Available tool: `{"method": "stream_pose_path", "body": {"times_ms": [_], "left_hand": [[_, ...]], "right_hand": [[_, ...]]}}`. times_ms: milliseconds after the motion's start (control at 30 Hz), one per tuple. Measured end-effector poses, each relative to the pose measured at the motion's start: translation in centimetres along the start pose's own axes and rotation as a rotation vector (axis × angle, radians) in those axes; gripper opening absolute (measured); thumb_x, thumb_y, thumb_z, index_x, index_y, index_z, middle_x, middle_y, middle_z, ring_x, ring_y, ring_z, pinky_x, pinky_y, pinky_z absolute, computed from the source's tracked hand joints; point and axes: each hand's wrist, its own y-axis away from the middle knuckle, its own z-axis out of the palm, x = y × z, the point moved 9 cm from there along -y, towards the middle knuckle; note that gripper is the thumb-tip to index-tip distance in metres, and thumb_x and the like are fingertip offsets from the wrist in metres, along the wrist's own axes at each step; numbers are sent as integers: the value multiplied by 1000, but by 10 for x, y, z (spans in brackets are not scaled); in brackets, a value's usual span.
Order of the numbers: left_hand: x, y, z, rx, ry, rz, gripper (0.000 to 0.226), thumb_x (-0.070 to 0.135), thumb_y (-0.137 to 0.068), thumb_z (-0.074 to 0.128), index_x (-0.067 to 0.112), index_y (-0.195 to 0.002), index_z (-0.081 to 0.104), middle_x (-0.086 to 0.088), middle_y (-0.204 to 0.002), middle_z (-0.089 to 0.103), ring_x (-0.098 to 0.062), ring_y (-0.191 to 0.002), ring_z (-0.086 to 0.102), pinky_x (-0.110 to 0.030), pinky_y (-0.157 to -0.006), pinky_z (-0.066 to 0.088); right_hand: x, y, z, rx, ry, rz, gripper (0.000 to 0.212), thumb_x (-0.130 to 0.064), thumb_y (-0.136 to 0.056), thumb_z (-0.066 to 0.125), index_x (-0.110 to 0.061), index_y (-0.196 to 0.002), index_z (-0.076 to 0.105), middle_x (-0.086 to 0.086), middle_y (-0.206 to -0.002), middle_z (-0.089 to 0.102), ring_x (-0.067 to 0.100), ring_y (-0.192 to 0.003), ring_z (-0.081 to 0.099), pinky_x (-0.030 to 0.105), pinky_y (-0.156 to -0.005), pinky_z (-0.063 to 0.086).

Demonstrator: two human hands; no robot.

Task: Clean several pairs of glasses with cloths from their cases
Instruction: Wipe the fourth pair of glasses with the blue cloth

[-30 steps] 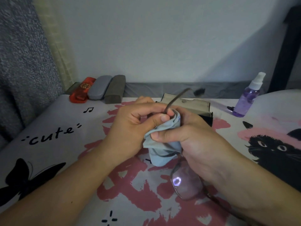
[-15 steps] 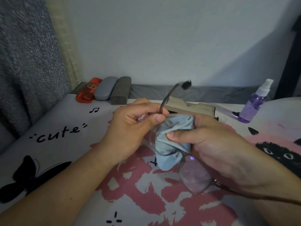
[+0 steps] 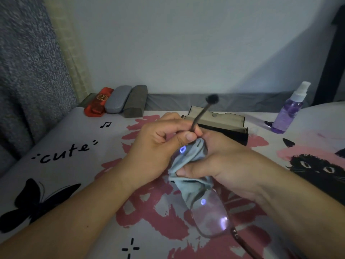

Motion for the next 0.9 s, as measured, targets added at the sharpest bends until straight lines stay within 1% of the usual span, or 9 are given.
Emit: {"method": "stream_pose_path", "body": {"times_ms": [100, 167, 267, 433, 567, 633, 733, 800, 900], "left_hand": [[-2, -3, 1, 31, 46, -21, 12, 12, -94, 65, 17, -97, 75, -10, -93, 70, -32, -91, 67, -48, -86, 55], [-3, -4, 4, 29, 85, -34, 12, 11, -93, 65, 15, -98, 76, -12, -94, 70, -33, -92, 66, -47, -86, 54], [-6, -4, 3, 45, 116, -55, 13, 12, -93, 65, 17, -95, 77, -9, -93, 71, -34, -92, 66, -43, -87, 54], [-5, 0, 0, 110, 211, -91, 11, 17, -90, 66, 20, -94, 76, 2, -95, 74, -14, -93, 70, -26, -86, 53], [-1, 0, -7, 141, 195, -65, 13, 15, -90, 63, 20, -96, 74, 10, -98, 75, -8, -97, 71, -20, -87, 52], [0, 0, -9, 139, 166, -53, 12, 16, -90, 64, 20, -97, 74, 10, -99, 75, -7, -98, 70, -20, -88, 51], [-1, 0, -14, 145, 124, -23, 8, 15, -93, 68, 18, -98, 74, 9, -97, 74, -11, -96, 69, -23, -88, 51], [-1, 0, -17, 145, 118, -5, 11, 14, -93, 67, 17, -97, 76, 9, -95, 73, -13, -94, 69, -26, -88, 51], [1, 0, -13, 114, 73, 9, 13, 18, -91, 67, 21, -101, 76, 12, -94, 73, -15, -97, 68, -27, -90, 50]], "right_hand": [[-4, -3, -4, 86, -141, -34, 50, 19, -77, 72, -13, -115, 67, 10, -103, 77, 22, -101, 75, 34, -88, 59], [-3, -3, -13, 167, -206, -46, 62, 20, -73, 74, -18, -123, 66, 8, -108, 77, 22, -104, 74, 38, -91, 59], [-2, -3, -25, 257, -271, -64, 77, 16, -69, 80, -21, -134, 60, 9, -116, 75, 25, -107, 73, 45, -98, 56], [-4, -1, -30, 308, -321, -85, 72, 14, -71, 78, -23, -131, 62, 9, -112, 76, 25, -102, 75, 43, -95, 57], [-6, 1, -35, 327, -299, -95, 60, 9, -81, 74, -25, -128, 63, 5, -109, 77, 20, -100, 75, 38, -90, 58], [-8, 2, -36, 283, -262, -95, 56, 8, -84, 71, -24, -129, 63, 6, -110, 77, 21, -103, 74, 39, -93, 57], [-11, 2, -29, 107, -153, -85, 56, 13, -85, 67, -19, -132, 63, 13, -117, 74, 27, -112, 70, 44, -102, 52], [-9, 5, -25, 9, -67, -49, 61, 13, -84, 68, -24, -132, 65, 11, -118, 74, 26, -114, 70, 46, -105, 51], [-7, 8, -18, -96, 48, -31, 55, 13, -83, 70, -24, -122, 69, 9, -116, 75, 22, -111, 71, 36, -98, 55]]}}
